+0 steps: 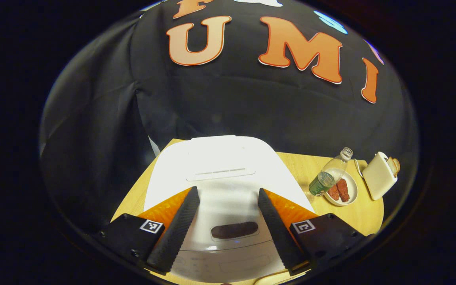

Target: Close the left gripper, press the button to open the rice cooker; take a wooden spoon from the chopstick holder with the right hand, scoop a spoonful of rice and pour it into the rice cooker, then put the wooden spoon back into the chopstick holder.

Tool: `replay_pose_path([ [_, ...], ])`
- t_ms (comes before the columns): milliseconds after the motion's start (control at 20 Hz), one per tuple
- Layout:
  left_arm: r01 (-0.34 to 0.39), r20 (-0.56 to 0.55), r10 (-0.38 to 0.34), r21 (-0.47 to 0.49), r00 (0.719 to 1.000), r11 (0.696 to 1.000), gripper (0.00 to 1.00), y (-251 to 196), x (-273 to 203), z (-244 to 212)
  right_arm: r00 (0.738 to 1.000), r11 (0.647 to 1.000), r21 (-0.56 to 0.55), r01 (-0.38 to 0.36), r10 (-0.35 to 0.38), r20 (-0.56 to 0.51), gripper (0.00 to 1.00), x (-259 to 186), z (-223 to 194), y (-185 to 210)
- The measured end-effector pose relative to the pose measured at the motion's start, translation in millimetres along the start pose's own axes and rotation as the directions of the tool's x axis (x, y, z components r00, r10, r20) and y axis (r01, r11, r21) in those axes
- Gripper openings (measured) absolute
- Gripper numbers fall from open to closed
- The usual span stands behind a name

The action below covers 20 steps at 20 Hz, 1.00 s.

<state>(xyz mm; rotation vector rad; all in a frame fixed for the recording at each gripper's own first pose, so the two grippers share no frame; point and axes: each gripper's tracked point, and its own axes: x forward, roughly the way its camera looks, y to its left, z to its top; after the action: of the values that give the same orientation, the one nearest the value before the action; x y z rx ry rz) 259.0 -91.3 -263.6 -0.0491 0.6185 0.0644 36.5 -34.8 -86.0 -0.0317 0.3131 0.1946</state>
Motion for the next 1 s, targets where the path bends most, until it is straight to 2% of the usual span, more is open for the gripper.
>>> replay_pose_path([
  [250, 0.008, -0.005, -0.008, 0.049, 1.000, 0.999, 1.00, -3.6, -14.1, 4.6, 1.000, 1.000, 0.010, 0.015, -0.015, 0.014, 0.95, 3.3, 0.4, -1.4],
  [450, 0.045, 0.111, -0.052, 0.061, 0.992, 0.997, 1.00, -4.7, -66.1, 51.3, 0.998, 1.000, 0.024, 0.021, -0.022, 0.059, 0.95, 5.5, 24.1, 0.2],
  [550, 0.032, 0.186, -0.047, 0.082, 0.981, 0.996, 1.00, 7.7, -103.2, 83.8, 0.995, 1.000, 0.020, 0.022, -0.023, 0.097, 0.95, 6.4, 42.4, 1.7],
  [800, 0.028, 0.384, -0.043, 0.045, 0.922, 0.999, 1.00, 32.8, -214.6, 166.4, 0.987, 1.000, 0.009, 0.008, -0.009, 0.159, 0.95, 5.8, 79.5, 14.4],
  [950, 0.032, 0.477, -0.042, 0.030, 0.878, 0.999, 1.00, 56.7, -274.8, 187.4, 0.981, 1.000, -0.004, -0.001, 0.002, 0.192, 0.95, 1.4, 95.9, 24.9],
  [1000, 0.028, 0.498, -0.038, 0.028, 0.866, 0.999, 1.00, 64.9, -293.1, 190.3, 0.980, 1.000, -0.004, -0.002, 0.003, 0.199, 1.00, 1.1, 102.7, 27.1],
])
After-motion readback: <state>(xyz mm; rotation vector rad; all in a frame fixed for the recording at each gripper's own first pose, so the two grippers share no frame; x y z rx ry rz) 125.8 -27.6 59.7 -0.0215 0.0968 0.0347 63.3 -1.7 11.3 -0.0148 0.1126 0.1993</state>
